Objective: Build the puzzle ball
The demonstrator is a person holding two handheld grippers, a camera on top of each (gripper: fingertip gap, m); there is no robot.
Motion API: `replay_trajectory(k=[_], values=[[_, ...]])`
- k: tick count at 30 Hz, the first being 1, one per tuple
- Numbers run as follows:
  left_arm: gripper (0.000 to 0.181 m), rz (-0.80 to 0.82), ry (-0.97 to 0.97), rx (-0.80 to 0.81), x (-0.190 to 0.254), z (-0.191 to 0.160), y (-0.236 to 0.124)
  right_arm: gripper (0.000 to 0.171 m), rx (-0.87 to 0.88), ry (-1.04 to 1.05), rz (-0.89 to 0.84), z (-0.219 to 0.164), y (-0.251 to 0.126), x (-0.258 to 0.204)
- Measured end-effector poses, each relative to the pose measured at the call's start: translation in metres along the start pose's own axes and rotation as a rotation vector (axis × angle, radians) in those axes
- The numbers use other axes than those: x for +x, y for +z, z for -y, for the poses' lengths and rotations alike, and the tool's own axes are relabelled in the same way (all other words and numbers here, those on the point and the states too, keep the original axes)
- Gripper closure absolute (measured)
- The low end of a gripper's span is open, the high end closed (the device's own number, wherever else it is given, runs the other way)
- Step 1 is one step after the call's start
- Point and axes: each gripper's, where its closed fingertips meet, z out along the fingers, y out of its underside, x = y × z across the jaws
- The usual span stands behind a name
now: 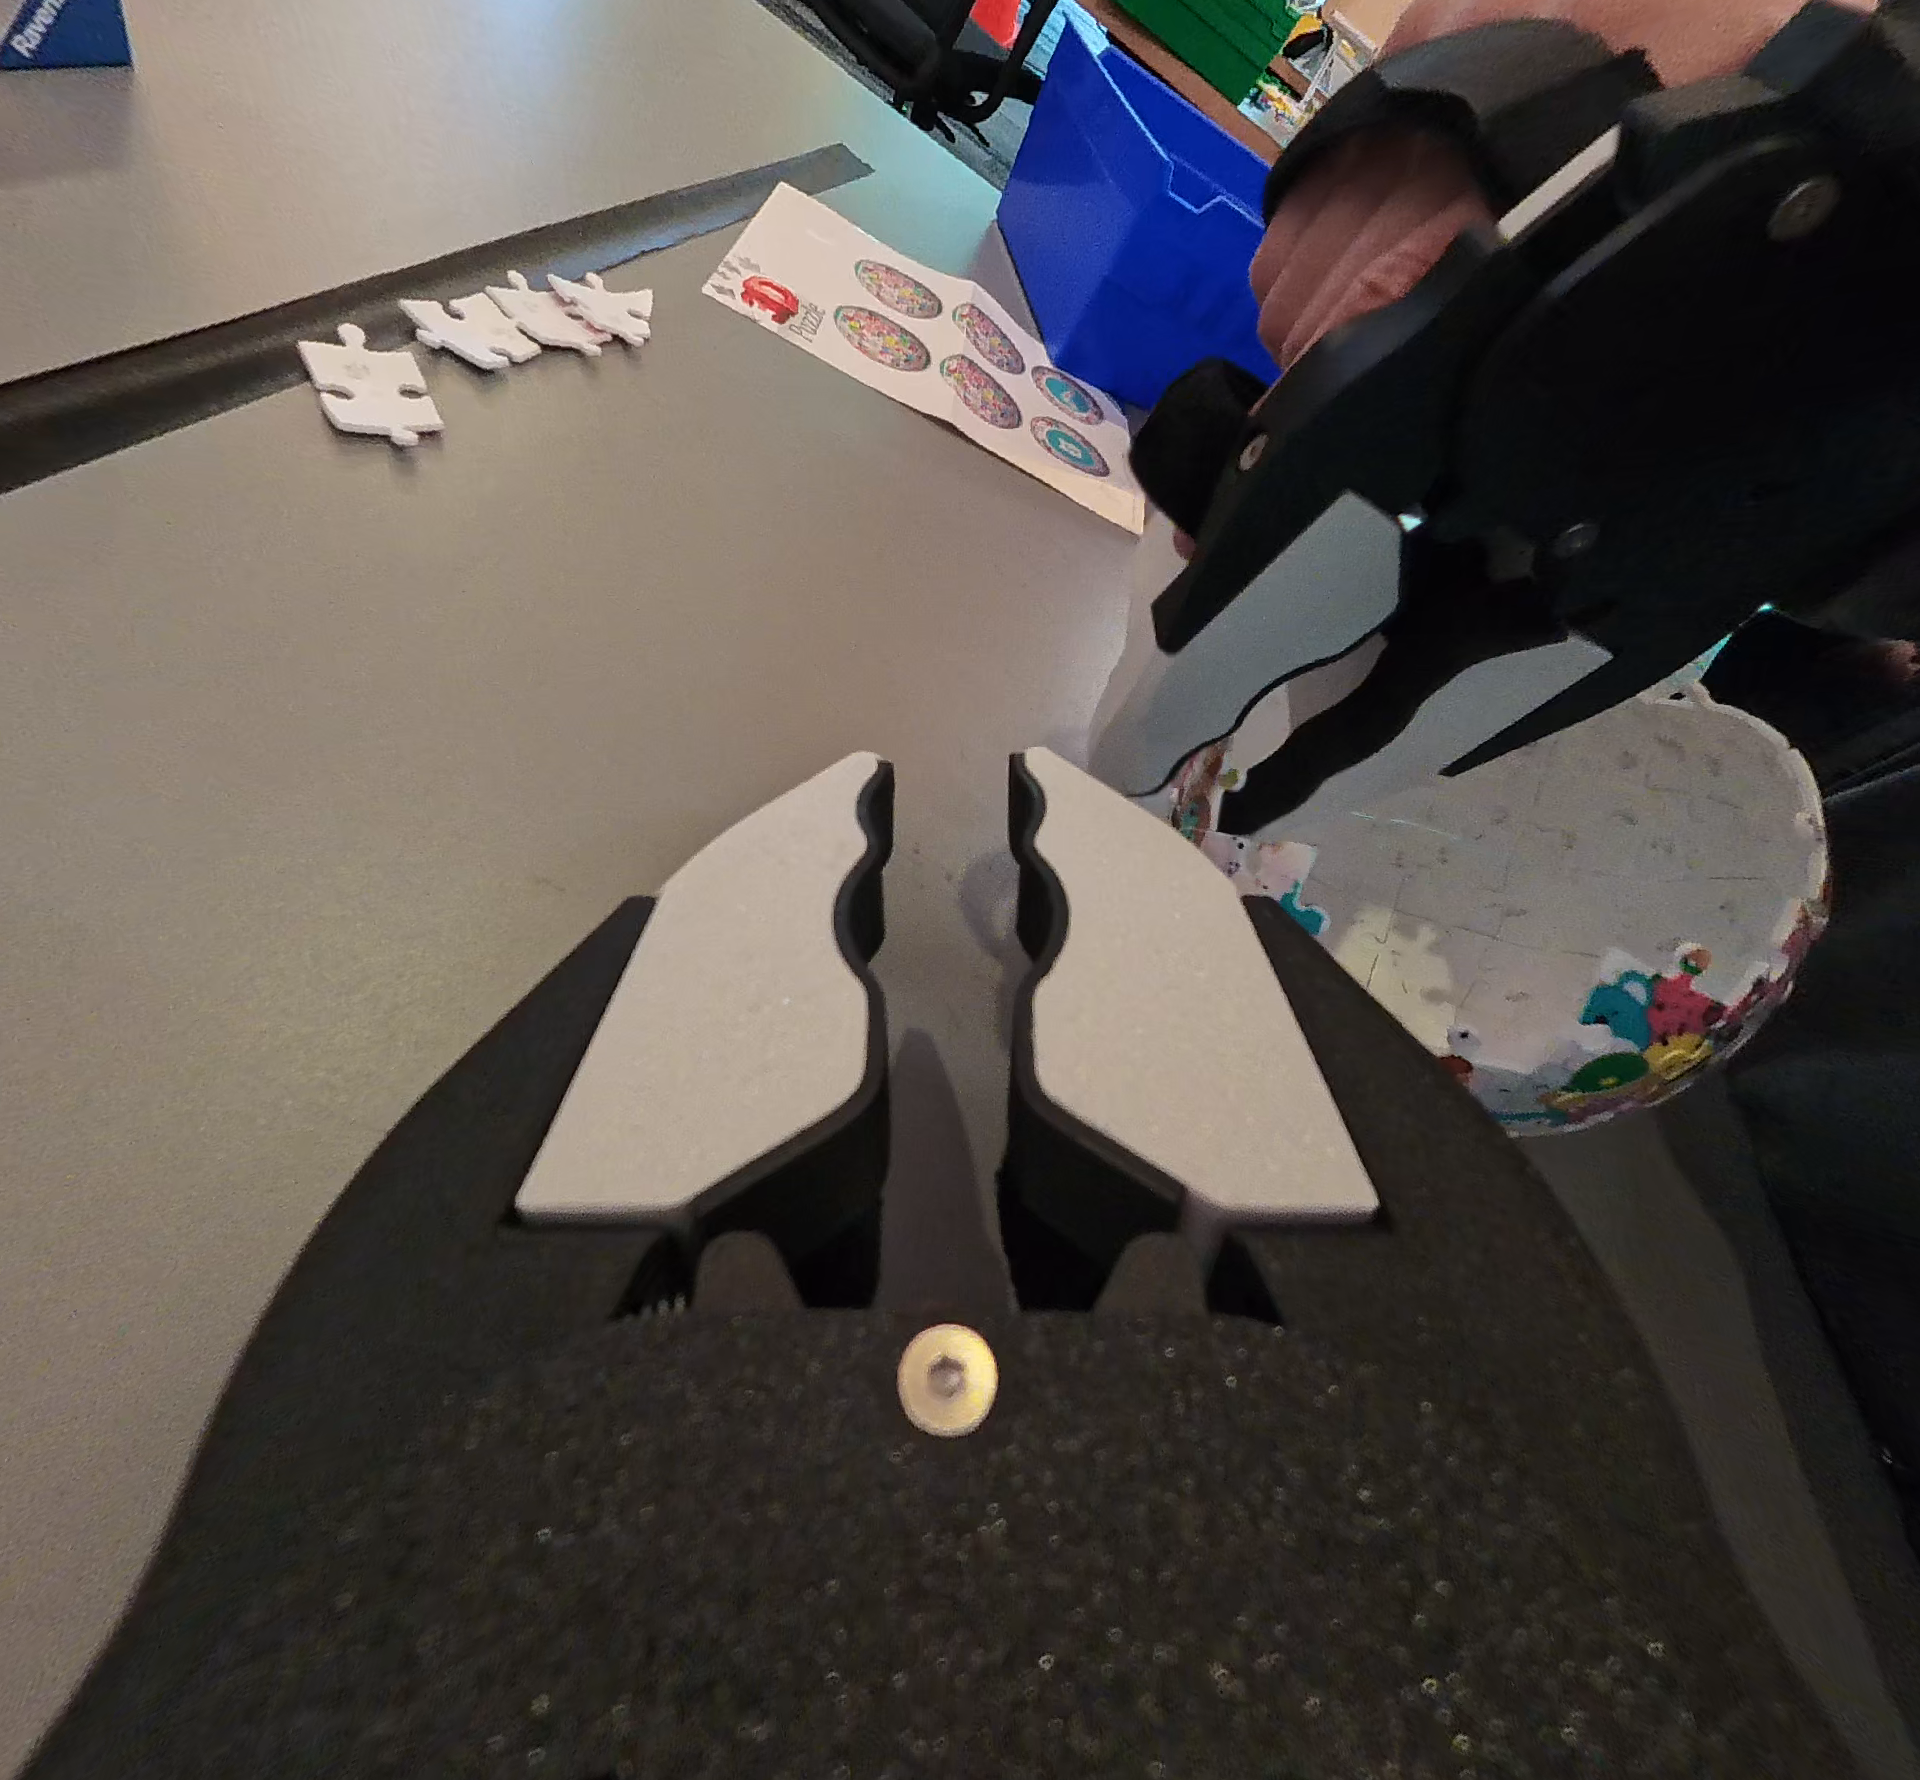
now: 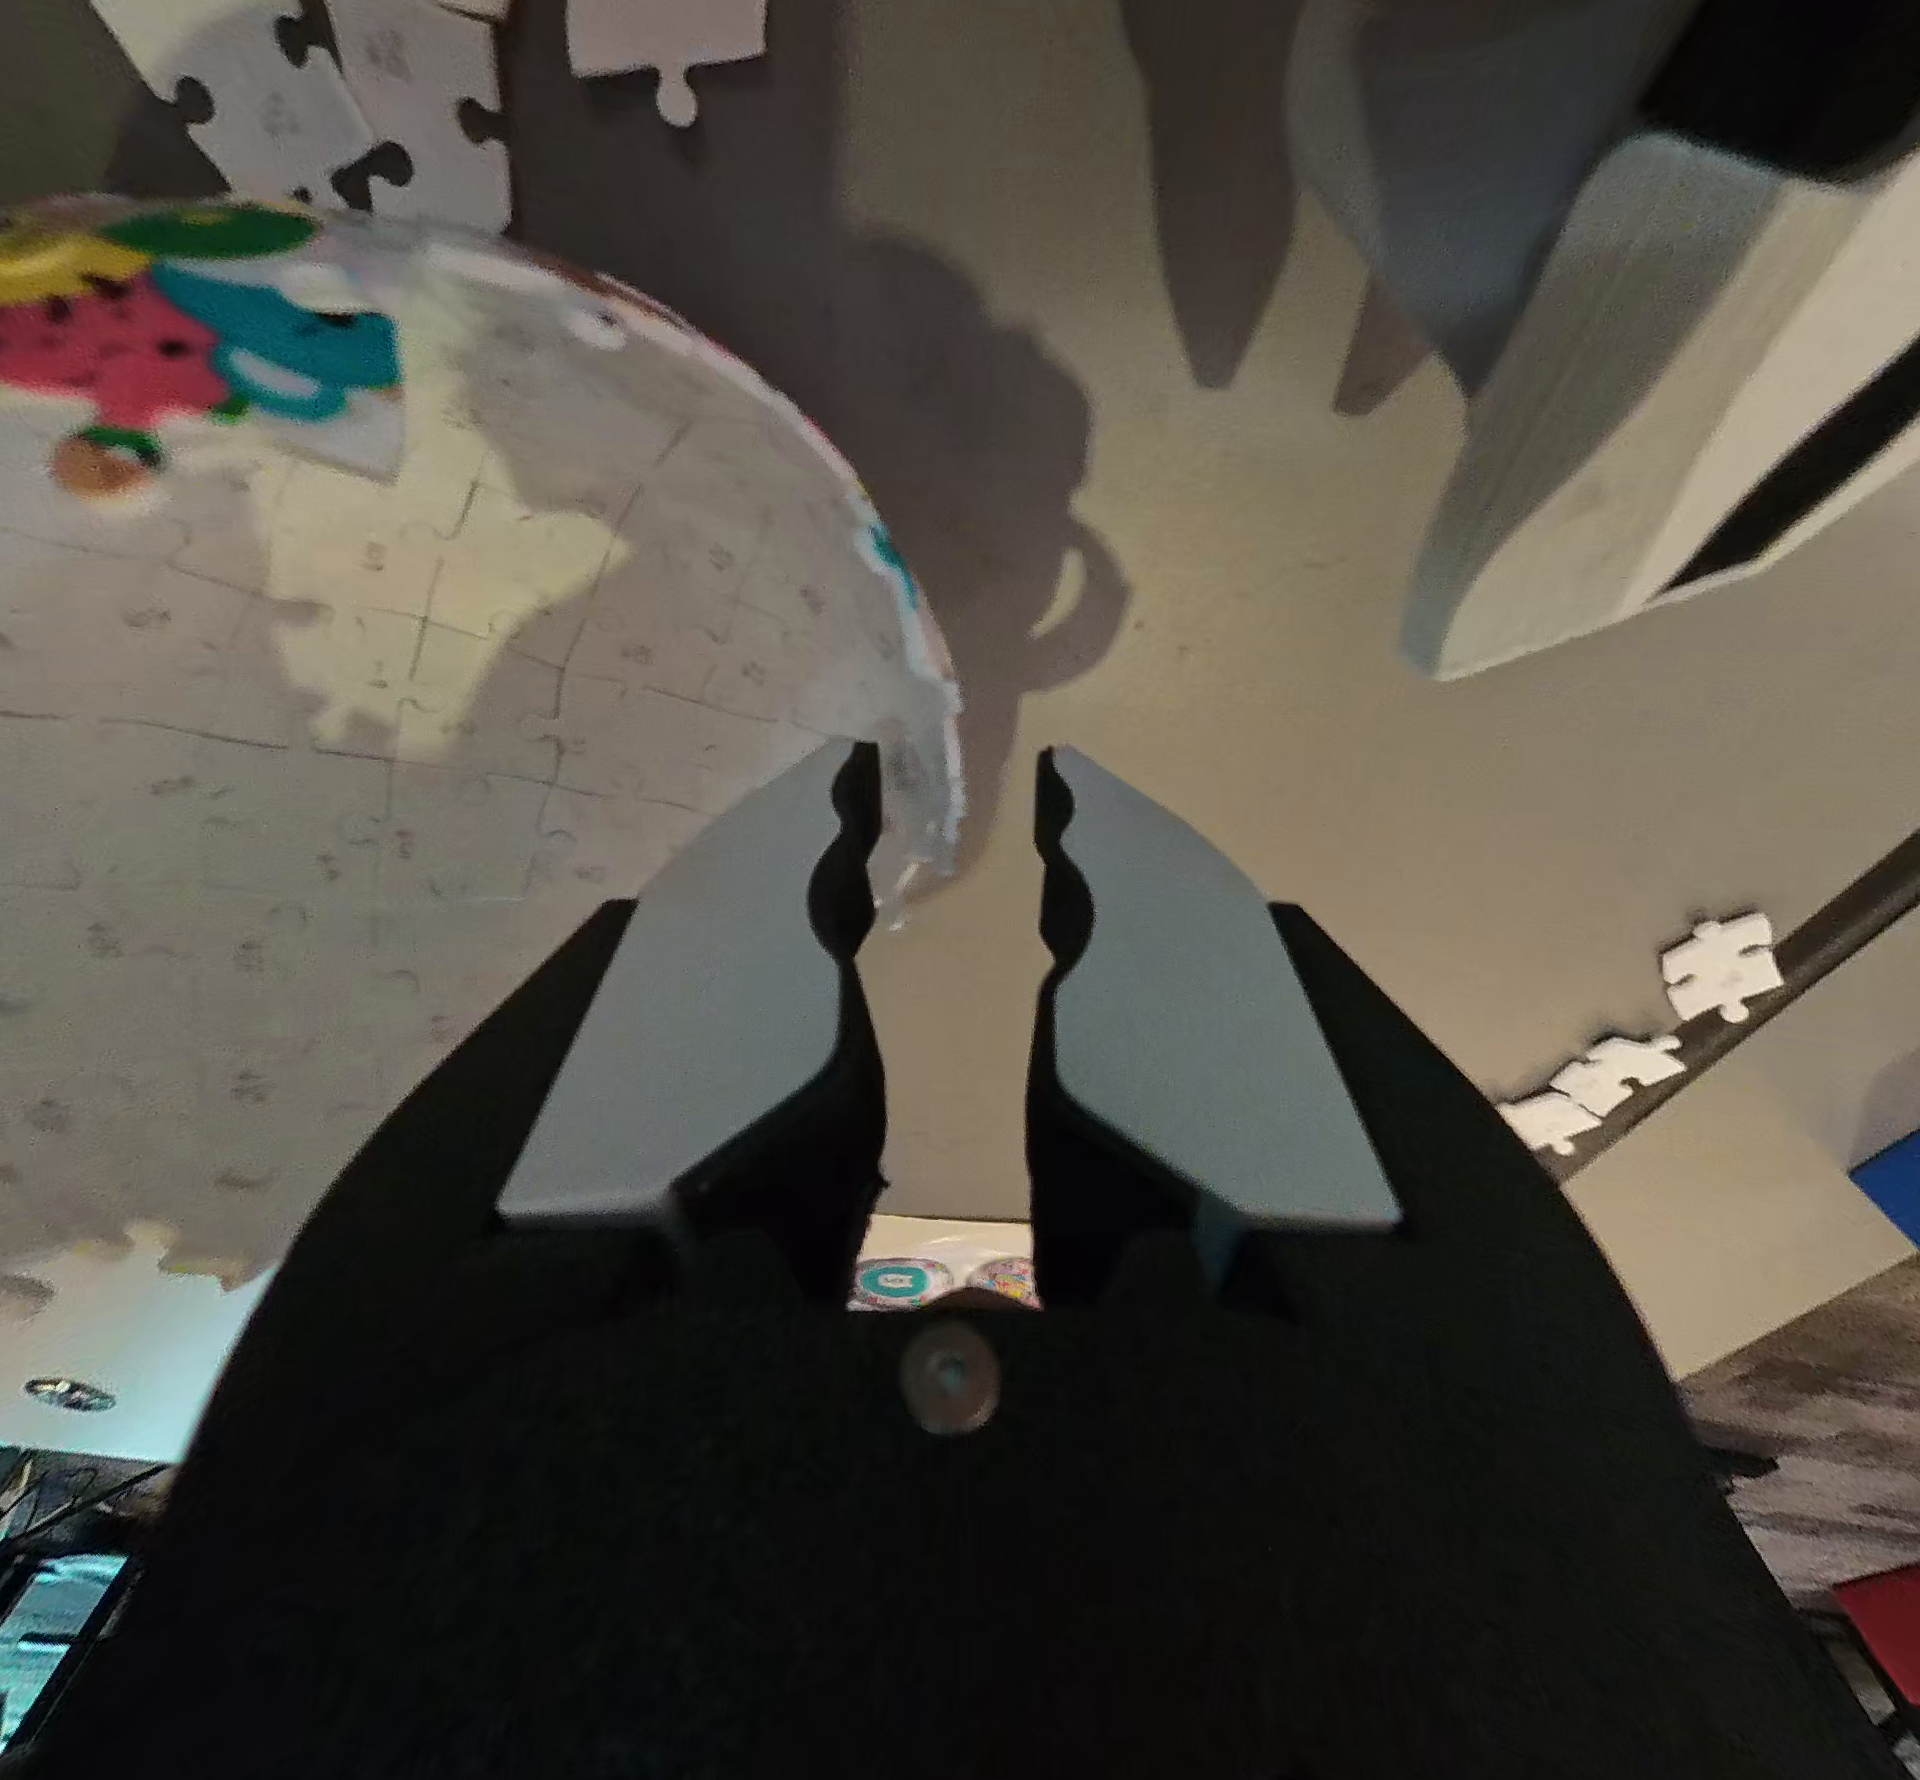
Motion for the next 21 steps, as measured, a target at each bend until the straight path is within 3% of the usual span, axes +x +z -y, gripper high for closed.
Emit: replay_trajectory(k=[6,13,21], values=[[0.161,0.002,0.002,-0.001,0.000,0.000,0.000,0.141,0.003,0.020,0.018,-0.002,0.000,-0.001],[0.161,0.002,0.000,-0.004,0.000,-0.001,0.000,0.136,0.030,0.130,0.057,-0.010,-0.033,0.003],[0.161,0.004,0.005,-0.007,0.000,-0.001,0.001,0.139,-0.105,0.148,0.134,-0.018,-0.009,-0.005]])
